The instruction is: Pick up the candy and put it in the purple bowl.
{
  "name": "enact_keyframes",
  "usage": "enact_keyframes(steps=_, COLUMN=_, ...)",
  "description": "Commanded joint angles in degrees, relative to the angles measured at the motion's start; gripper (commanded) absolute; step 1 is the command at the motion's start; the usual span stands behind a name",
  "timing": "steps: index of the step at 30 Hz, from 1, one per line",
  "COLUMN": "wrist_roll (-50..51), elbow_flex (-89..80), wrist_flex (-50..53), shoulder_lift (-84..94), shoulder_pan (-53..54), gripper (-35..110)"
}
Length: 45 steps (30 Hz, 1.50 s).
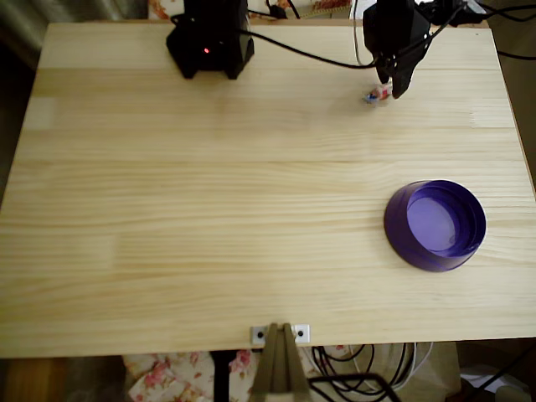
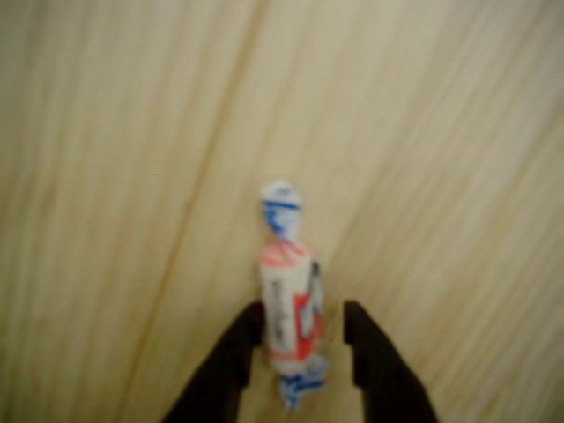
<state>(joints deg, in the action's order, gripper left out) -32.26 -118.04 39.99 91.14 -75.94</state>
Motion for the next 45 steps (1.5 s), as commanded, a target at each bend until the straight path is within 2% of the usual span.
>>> enact_keyframes(steps=1, wrist_roll=-0.97, elbow_flex=4.48, wrist_flex=-1.05, shoulder_lift=1.49, shoulder_pan=0.09, gripper=15)
enact_keyframes(steps=10, wrist_roll=-0.44, elbow_flex=5.71, wrist_flex=-2.64, shoulder_lift=-2.29, shoulder_pan=0.26, gripper=10)
enact_keyframes(steps=17, wrist_roll=-0.44, elbow_flex=7.65, wrist_flex=-2.02, shoulder_lift=-3.87, shoulder_pan=0.26, gripper=0)
enact_keyframes(steps=29, wrist_roll=2.20, elbow_flex=10.28, wrist_flex=2.37, shoulder_lift=3.43, shoulder_pan=4.22, gripper=0)
enact_keyframes(steps=37, wrist_roll=7.56, elbow_flex=16.08, wrist_flex=5.45, shoulder_lift=8.70, shoulder_pan=10.55, gripper=0)
enact_keyframes(steps=45, wrist_roll=17.23, elbow_flex=15.91, wrist_flex=0.97, shoulder_lift=10.28, shoulder_pan=16.17, gripper=0)
